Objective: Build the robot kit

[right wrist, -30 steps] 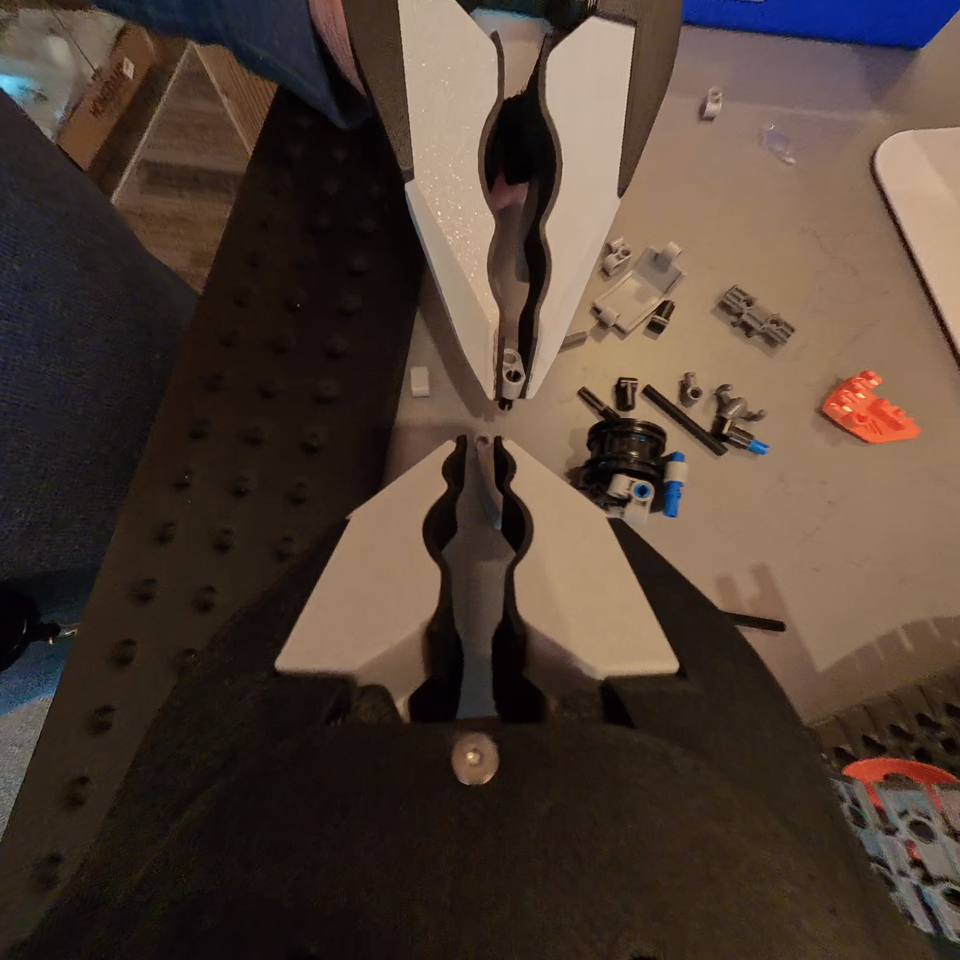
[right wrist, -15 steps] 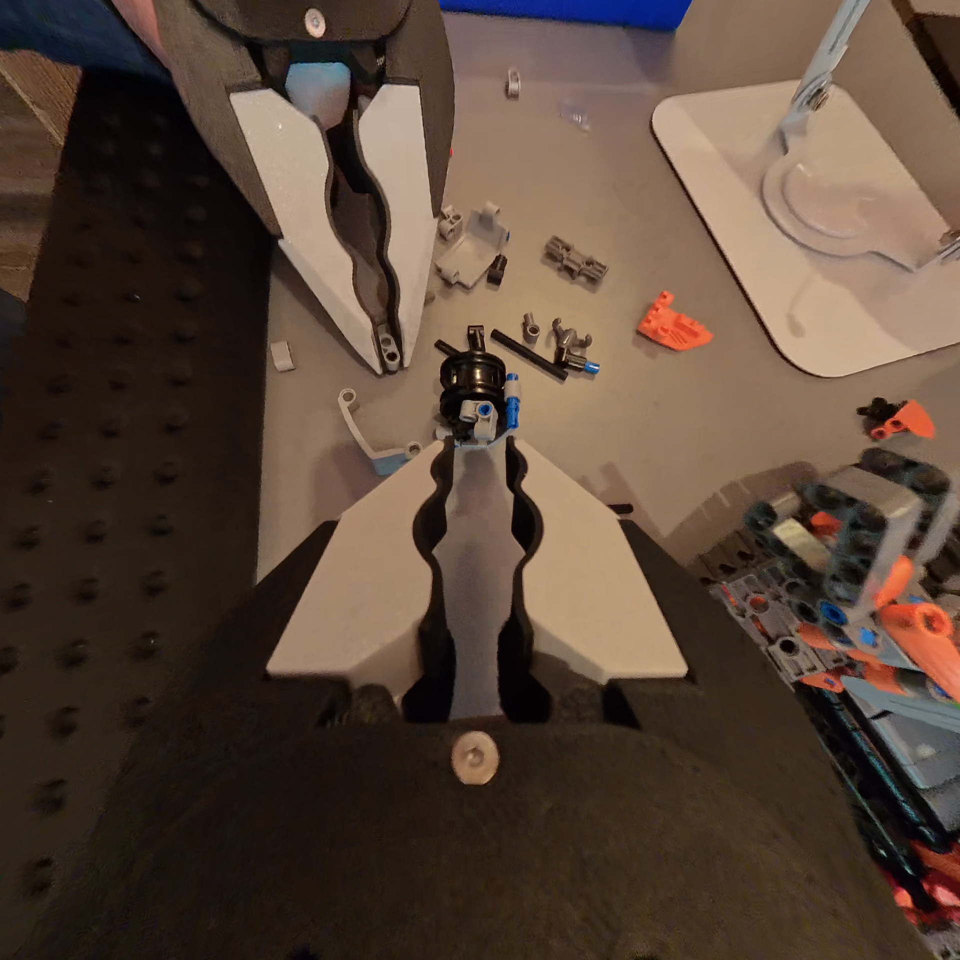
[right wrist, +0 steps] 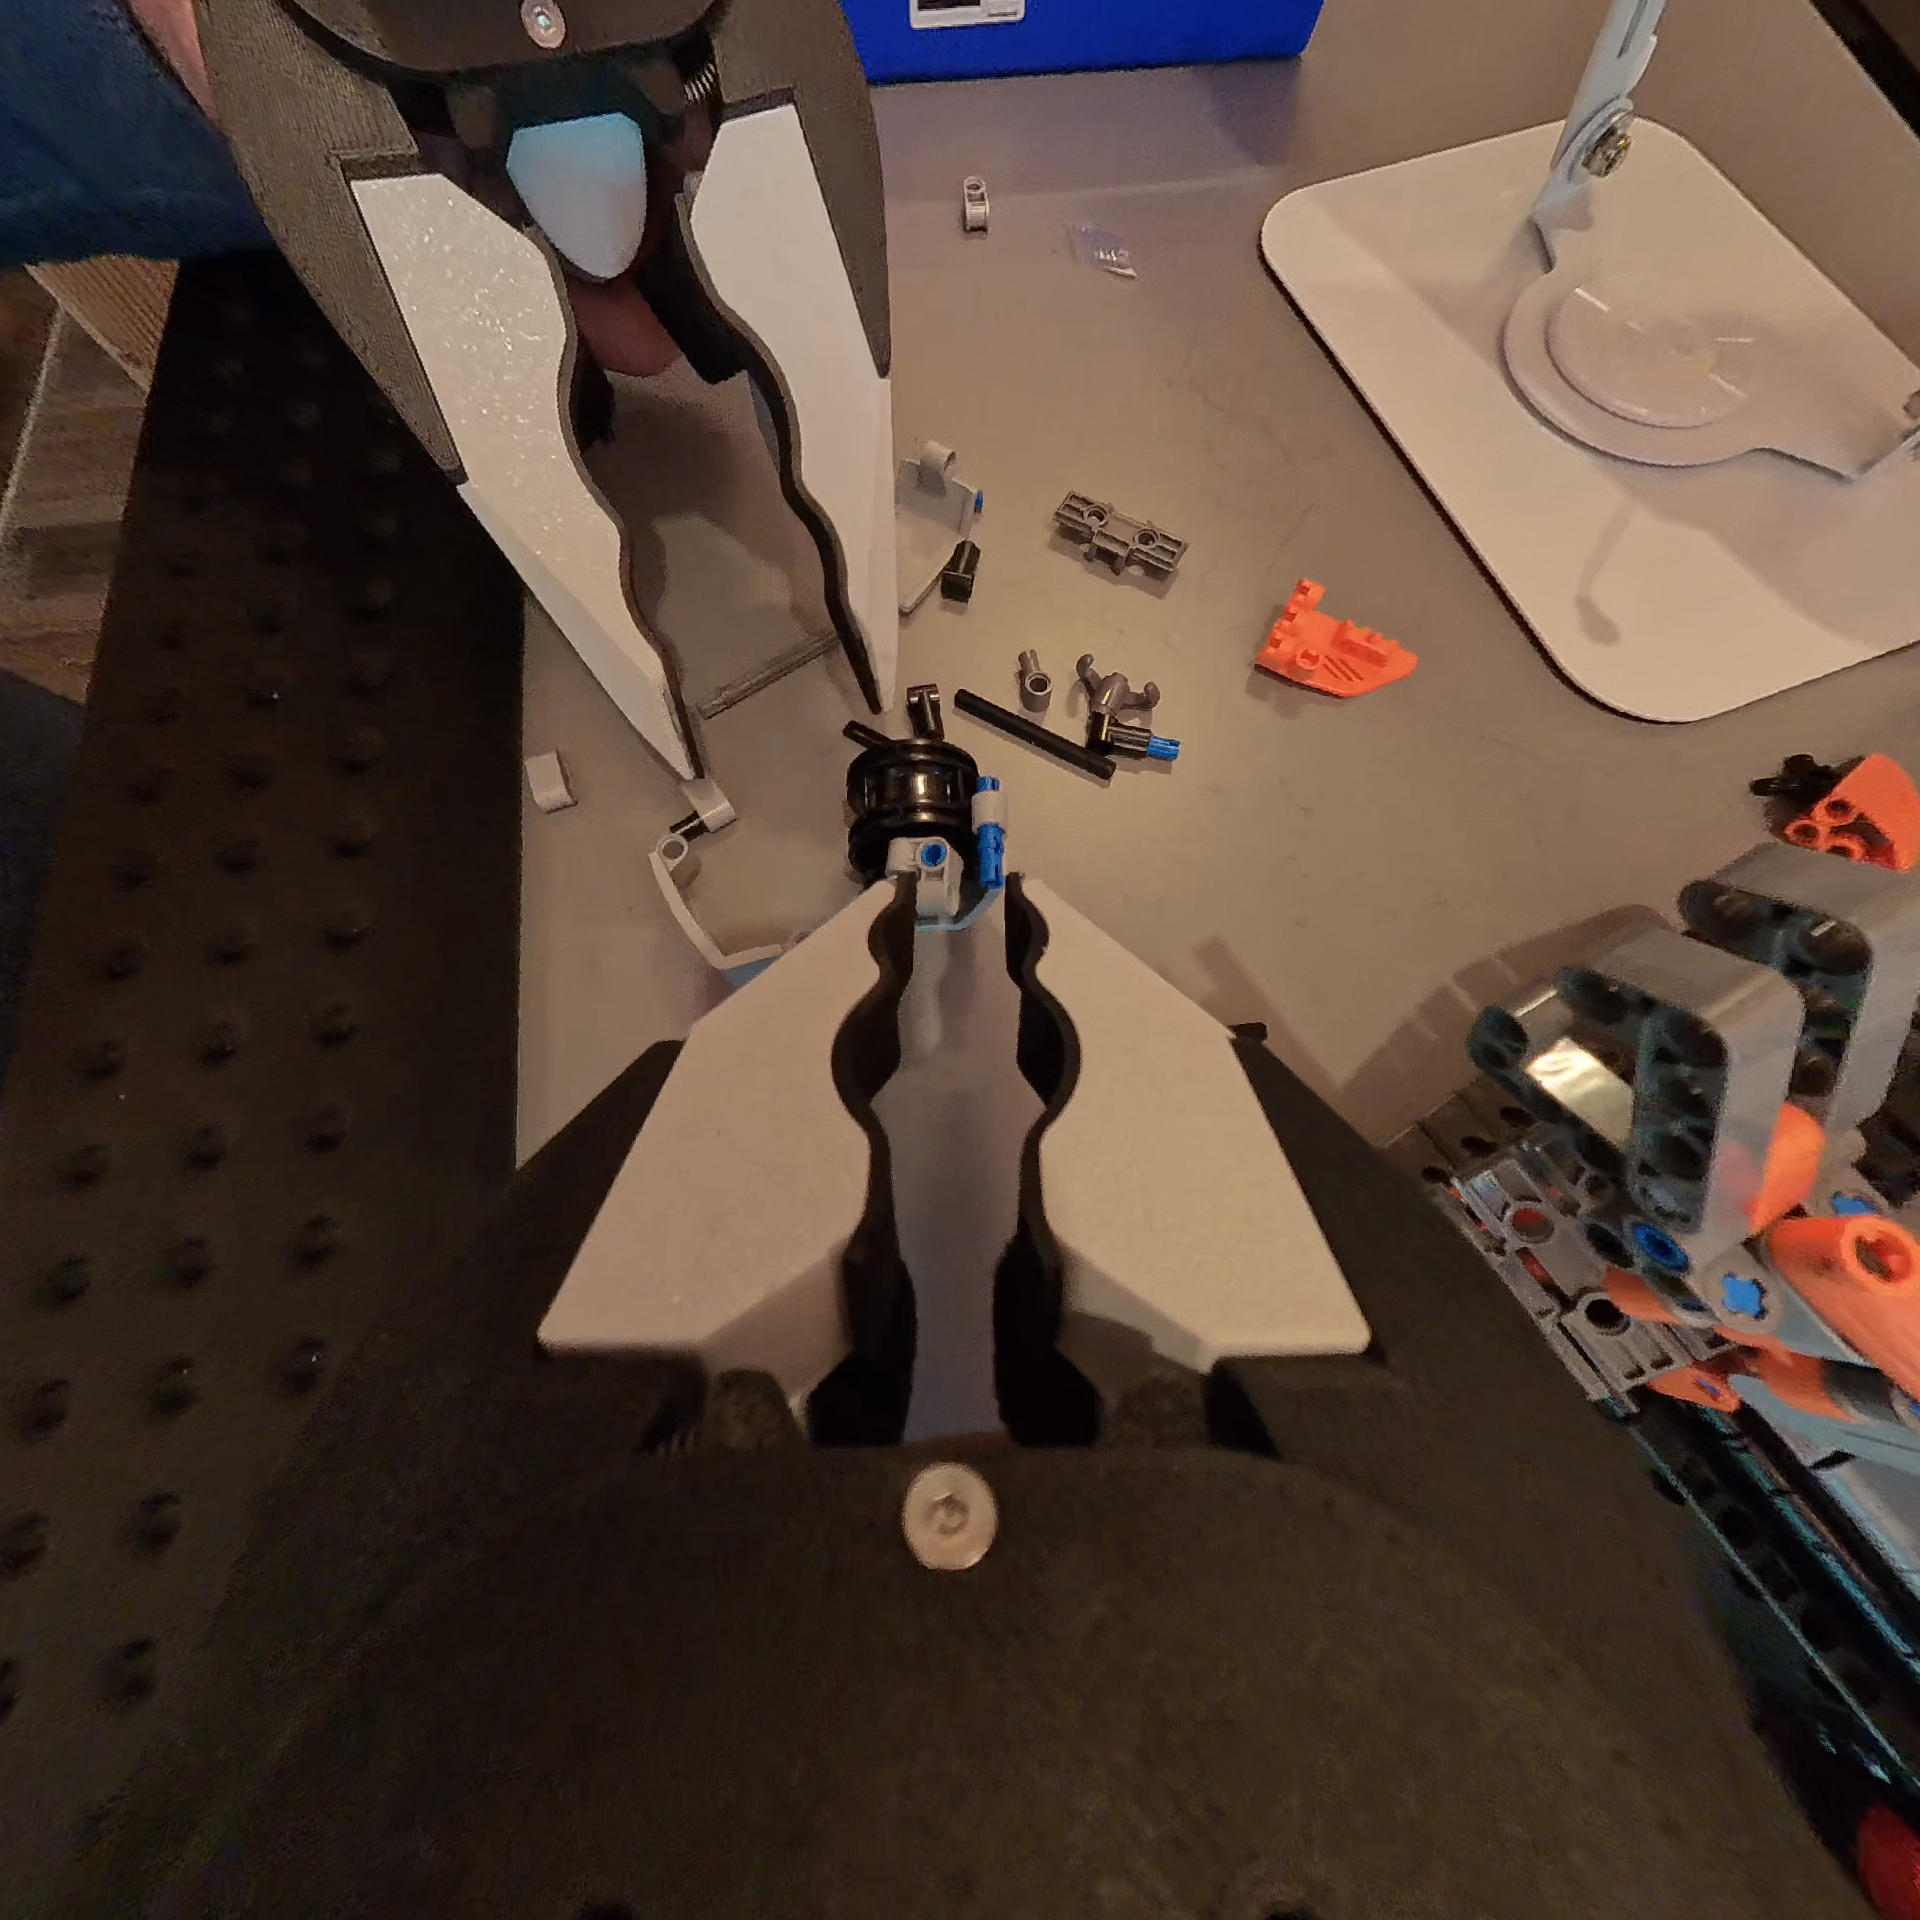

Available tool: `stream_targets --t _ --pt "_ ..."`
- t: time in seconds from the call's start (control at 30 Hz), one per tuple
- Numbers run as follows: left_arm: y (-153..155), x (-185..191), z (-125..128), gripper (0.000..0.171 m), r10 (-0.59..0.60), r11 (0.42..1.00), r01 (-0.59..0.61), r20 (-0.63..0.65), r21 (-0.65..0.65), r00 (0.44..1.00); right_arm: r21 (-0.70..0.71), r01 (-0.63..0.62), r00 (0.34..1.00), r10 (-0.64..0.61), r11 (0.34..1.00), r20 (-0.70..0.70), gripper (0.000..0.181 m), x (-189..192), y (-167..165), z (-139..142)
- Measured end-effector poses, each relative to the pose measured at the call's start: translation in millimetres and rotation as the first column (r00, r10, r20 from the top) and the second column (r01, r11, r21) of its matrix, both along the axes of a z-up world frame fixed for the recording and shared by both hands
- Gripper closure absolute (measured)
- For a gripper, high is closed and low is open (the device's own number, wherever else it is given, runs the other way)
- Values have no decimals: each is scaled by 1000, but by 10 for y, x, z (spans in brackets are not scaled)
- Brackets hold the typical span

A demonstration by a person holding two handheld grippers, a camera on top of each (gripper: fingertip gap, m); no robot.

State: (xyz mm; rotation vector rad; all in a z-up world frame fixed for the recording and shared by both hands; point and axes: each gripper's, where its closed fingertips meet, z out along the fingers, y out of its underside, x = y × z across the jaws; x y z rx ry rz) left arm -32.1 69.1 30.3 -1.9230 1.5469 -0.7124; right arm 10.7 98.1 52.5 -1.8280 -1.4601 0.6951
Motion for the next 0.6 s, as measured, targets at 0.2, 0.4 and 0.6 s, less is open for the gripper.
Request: stream_targets --t 0.2,0.4,0.6 --pt "182 146 38 129 13 1000 -13 17 8 1000 -37 8 1000 -8 999 7 161 -42 16 -54" --pt "217 259 -64 137 -21 997 22 -21 70 1000 -5 -26 1000 26 1000 18 168 -79 -36 -86" --pt "292 226 33 138 -24 931 43 -56 362 998 22 -31 999 31 999 -18 166 -59 -40 -4"
